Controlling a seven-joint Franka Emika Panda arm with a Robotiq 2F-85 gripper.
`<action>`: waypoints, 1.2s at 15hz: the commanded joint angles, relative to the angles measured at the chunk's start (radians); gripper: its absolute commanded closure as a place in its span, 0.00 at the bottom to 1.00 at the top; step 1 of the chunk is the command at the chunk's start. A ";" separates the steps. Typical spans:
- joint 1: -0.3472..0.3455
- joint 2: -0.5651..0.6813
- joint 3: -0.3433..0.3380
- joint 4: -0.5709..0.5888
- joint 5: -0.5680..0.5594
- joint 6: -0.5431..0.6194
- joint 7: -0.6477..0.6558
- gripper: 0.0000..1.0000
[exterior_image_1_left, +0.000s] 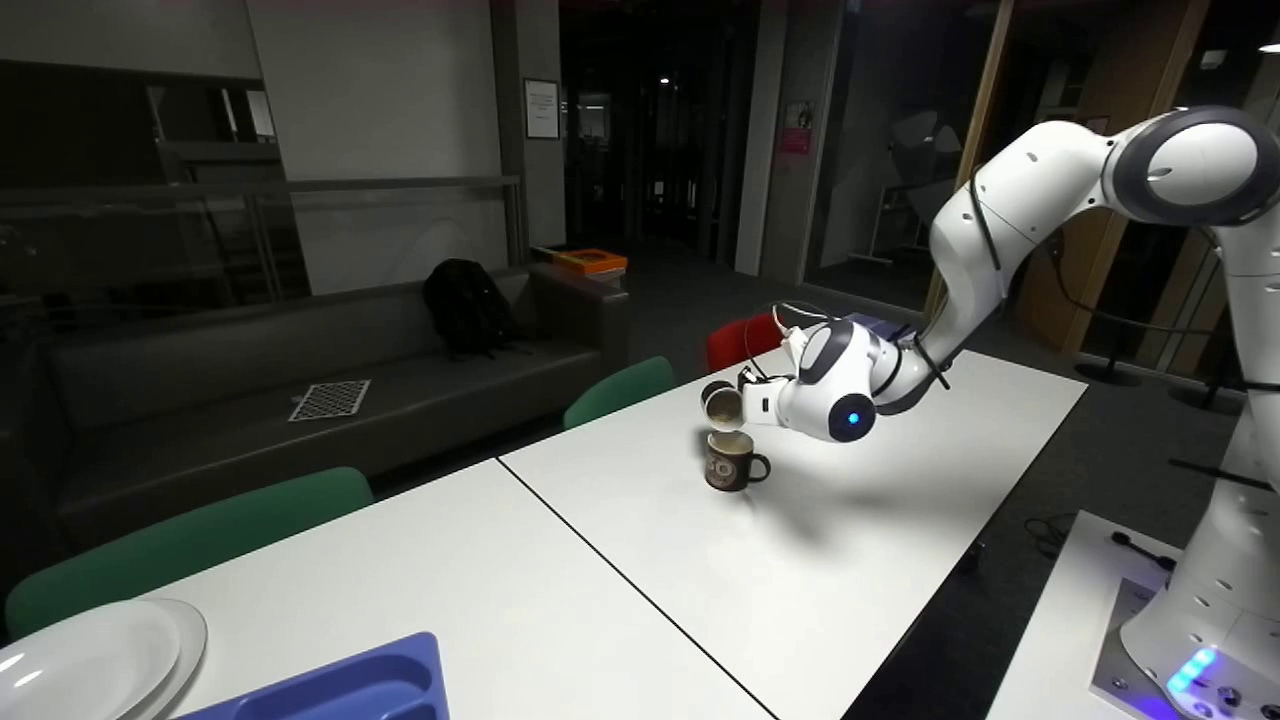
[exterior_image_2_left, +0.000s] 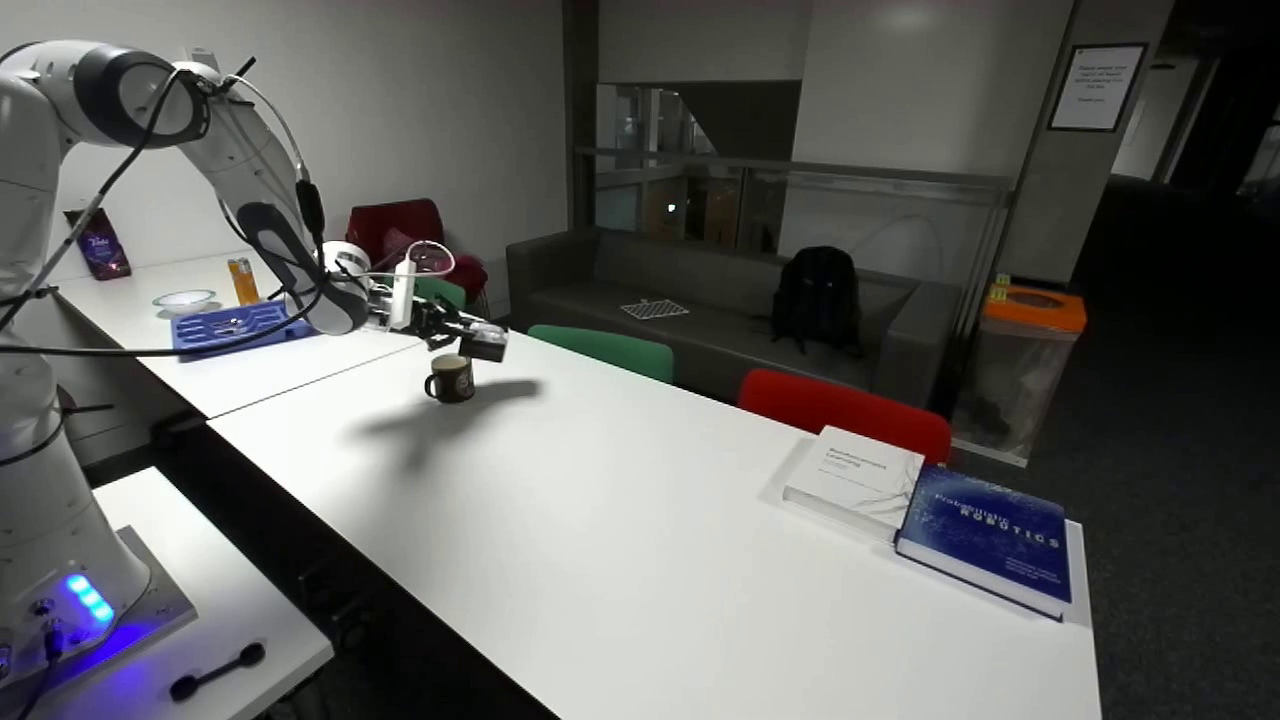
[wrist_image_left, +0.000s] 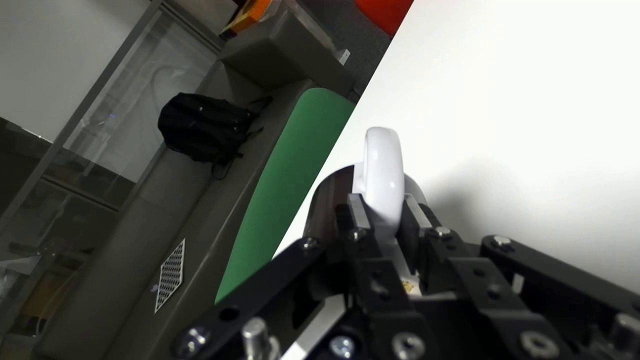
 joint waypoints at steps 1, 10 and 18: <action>0.007 -0.075 0.027 -0.060 0.039 -0.097 -0.026 0.95; 0.021 -0.088 0.054 -0.105 0.034 -0.217 -0.031 0.95; 0.046 -0.083 0.062 -0.125 0.021 -0.307 -0.076 0.95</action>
